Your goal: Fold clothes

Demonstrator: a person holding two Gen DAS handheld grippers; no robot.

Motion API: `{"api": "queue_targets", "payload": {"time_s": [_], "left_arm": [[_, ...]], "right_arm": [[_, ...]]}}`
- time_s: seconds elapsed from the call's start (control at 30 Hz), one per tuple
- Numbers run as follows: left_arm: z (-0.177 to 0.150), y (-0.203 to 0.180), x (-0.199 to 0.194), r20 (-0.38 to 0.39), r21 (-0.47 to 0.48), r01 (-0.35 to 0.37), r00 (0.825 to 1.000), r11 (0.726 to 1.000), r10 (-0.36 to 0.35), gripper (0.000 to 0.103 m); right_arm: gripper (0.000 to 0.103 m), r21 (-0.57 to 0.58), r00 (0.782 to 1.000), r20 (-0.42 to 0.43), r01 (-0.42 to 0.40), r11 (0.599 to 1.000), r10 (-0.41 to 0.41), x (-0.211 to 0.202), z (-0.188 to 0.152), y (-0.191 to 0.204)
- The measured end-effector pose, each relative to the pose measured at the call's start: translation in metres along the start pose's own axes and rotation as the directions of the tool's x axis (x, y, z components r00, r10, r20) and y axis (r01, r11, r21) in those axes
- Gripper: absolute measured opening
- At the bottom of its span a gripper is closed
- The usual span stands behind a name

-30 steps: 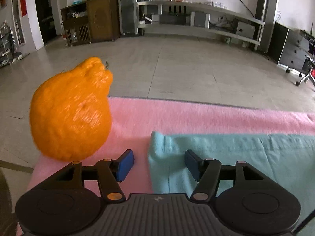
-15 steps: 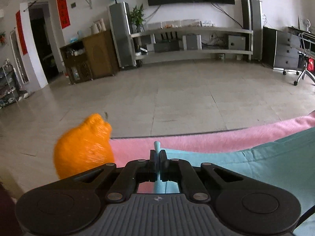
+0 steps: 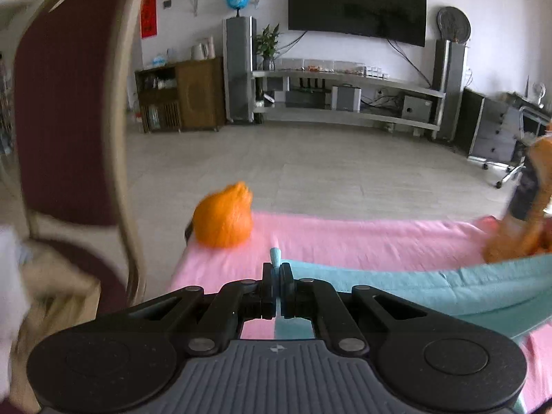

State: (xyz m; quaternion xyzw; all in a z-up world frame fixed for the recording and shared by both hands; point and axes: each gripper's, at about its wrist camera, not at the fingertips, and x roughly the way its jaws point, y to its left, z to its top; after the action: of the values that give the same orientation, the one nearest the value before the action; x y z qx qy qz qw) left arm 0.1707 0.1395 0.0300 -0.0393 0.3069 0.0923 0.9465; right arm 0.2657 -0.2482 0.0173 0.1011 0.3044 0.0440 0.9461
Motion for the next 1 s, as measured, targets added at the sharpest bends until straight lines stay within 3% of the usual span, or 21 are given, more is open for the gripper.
{"api": "queue_targets", "payload": {"time_s": [0.1,0.2,0.27,0.3,0.4,0.47,0.53,0.77,0.83,1.0], "left_arm": [[-0.039,0.013,-0.025,-0.051,-0.044,0.016,0.999,0.999,-0.019,0.003],[-0.08,0.016,-0.024,-0.17,-0.014,-0.038,0.985,0.999,0.035,0.007],[-0.108,0.022,-0.016,-0.308,0.008,-0.09,0.947,0.996,0.088,0.015],[-0.117,0.028,-0.017,-0.341,0.0,-0.111,0.934,0.994,0.105,0.015],[-0.127,0.046,-0.032,-0.323,-0.082,-0.132,0.941,0.988,0.099,0.018],[-0.125,0.056,-0.04,-0.287,-0.153,-0.11,0.956,0.982,0.062,0.023],[-0.124,0.045,-0.037,-0.275,-0.132,-0.066,0.961,0.989,0.027,0.025],[-0.123,-0.006,-0.02,-0.262,0.004,0.103,0.96,0.995,-0.098,0.029],[-0.122,-0.022,-0.011,-0.271,0.045,0.152,0.953,0.987,-0.135,0.029],[-0.119,-0.058,0.03,-0.348,0.116,0.266,0.913,0.957,-0.212,0.03]], "right_arm": [[0.003,0.024,0.999,-0.048,-0.023,0.999,0.024,-0.033,-0.032,-0.017],[0.004,0.029,0.992,-0.123,-0.026,0.999,0.03,-0.038,-0.076,-0.031],[0.01,0.051,0.984,-0.178,-0.016,0.999,0.025,-0.035,-0.101,-0.043],[0.018,0.065,0.979,-0.205,-0.009,0.998,0.022,-0.033,-0.113,-0.049],[0.024,0.143,0.961,-0.273,0.007,0.99,0.033,-0.03,-0.142,-0.072],[0.03,0.264,0.962,-0.247,-0.046,0.964,0.113,-0.036,-0.139,-0.089],[0.036,0.298,0.968,-0.208,-0.076,0.952,0.143,-0.041,-0.138,-0.095],[0.036,0.262,0.927,-0.324,-0.101,0.96,0.186,-0.012,-0.145,-0.067],[0.036,0.251,0.912,-0.36,-0.109,0.962,0.197,-0.003,-0.147,-0.058],[0.036,0.221,0.868,-0.445,-0.131,0.966,0.219,0.022,-0.149,-0.035]]}}
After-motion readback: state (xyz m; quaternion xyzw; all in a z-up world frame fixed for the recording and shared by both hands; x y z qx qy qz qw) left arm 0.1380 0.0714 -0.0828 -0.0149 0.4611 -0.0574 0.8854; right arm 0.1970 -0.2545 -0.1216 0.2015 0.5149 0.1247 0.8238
